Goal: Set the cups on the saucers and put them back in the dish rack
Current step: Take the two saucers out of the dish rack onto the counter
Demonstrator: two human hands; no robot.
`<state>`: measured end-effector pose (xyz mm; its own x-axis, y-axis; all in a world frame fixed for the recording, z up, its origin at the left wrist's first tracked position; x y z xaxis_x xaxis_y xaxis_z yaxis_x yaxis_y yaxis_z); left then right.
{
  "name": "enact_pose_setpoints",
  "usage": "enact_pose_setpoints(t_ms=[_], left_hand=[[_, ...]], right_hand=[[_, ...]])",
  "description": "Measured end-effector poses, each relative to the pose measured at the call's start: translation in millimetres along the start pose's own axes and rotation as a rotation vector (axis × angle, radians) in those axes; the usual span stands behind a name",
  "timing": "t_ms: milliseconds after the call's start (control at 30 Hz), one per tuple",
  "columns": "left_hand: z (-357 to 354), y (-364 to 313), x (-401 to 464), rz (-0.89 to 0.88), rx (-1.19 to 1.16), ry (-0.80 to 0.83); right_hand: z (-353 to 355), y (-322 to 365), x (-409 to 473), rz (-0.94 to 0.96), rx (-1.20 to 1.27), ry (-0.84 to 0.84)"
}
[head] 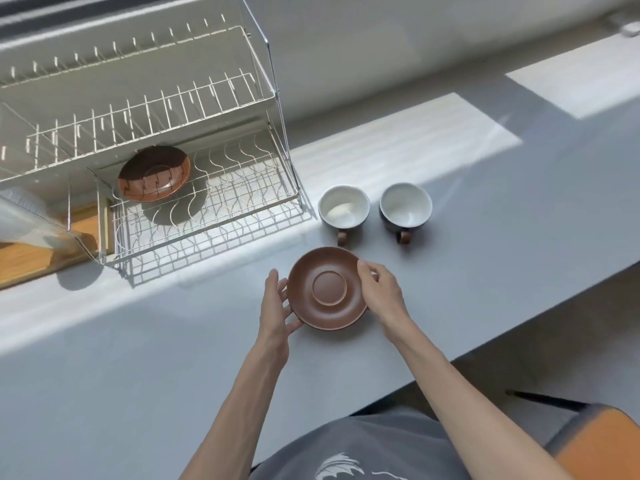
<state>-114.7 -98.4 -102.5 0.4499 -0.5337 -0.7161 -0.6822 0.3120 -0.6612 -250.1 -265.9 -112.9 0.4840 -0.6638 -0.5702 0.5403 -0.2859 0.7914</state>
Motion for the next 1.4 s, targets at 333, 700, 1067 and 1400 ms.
enact_pose_setpoints(t_ms=[333,700,1067,1400], left_hand=[[-82,26,8,0.093,0.129,0.176],[-123,36,16,0.129,0.2,0.244],[-130,37,29,0.102,0.271,0.258],[-127,30,32,0.036,0.529,0.326]], right_hand=[[79,-44,-18,-0.061,0.086,-0.189],[116,-65,-22,-0.103,0.144,-0.269],[122,-69,-21,-0.115,0.134,-0.283],[113,-59,-25,-0.138,-0.197,-0.254]])
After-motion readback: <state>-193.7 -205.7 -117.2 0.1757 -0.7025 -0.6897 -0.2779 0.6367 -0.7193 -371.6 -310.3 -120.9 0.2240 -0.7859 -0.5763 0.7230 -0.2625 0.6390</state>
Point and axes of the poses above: each hand's wrist, its own x-axis towards the middle knuckle, its own z-axis out of the back of the hand, y = z × x, the point moved 9 cm from there along x, towards the middle knuckle, and after that the axes turned 12 degrees about y, right-handed, at the moved point
